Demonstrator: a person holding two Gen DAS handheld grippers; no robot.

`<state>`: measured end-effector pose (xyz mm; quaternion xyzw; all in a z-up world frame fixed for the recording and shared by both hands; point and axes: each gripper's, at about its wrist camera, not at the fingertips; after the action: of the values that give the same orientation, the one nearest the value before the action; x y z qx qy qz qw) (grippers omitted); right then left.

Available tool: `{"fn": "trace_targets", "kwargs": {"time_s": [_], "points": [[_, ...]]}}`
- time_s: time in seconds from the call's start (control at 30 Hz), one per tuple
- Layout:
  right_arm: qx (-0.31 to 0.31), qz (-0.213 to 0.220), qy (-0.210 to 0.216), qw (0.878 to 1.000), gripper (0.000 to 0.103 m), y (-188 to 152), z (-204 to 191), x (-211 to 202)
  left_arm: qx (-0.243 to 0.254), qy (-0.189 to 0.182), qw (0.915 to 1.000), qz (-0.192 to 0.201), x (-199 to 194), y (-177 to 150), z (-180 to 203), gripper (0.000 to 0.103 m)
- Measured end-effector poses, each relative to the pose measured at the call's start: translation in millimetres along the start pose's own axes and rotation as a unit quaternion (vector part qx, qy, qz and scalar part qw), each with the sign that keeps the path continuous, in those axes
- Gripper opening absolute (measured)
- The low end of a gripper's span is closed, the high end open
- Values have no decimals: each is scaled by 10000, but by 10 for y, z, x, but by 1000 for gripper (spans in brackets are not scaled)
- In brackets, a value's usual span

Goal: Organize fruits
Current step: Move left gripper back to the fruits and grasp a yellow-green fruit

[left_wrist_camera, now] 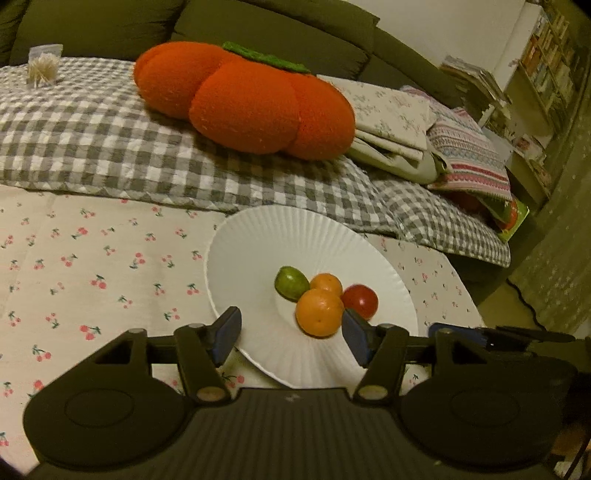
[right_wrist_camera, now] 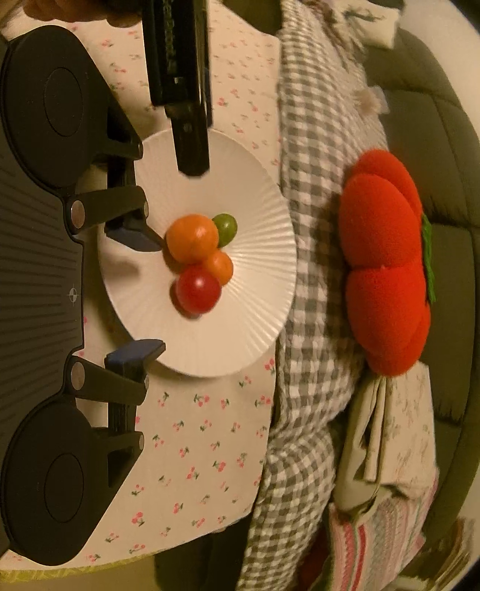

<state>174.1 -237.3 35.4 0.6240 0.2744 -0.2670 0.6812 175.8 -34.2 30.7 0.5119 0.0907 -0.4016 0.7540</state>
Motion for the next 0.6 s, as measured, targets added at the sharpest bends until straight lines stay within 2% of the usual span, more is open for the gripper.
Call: {"fn": "trace_targets", "kwargs": {"time_s": [0.1, 0.23, 0.33, 0.5, 0.6], "points": [[352, -109, -64, 9993, 54, 46, 118, -17, 0, 95, 10000, 16, -62, 32, 8, 60], [820, -244, -125, 9963, 63, 64, 266, -45, -25, 165, 9999, -7, -149, 46, 2, 60], [1053, -406, -19, 9936, 69, 52, 311, -72, 31, 244, 9997, -78, -216, 20, 9, 60], [1074, -547, 308, 9922, 75, 2, 220, -204, 270, 535, 9978, -286, -355, -74, 17, 60], [1009, -521, 365, 9929, 79, -19, 138, -309, 330, 626, 9967, -392, -479, -133, -18, 60]]}}
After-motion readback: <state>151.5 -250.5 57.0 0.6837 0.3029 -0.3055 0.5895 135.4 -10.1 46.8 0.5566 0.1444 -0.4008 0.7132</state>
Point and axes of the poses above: each gripper's, at about its wrist camera, not at the fingertips, and x roughly the way its jaws point, z to its right, y to its top, and after that the axes turned 8 degrees about -y, right-handed
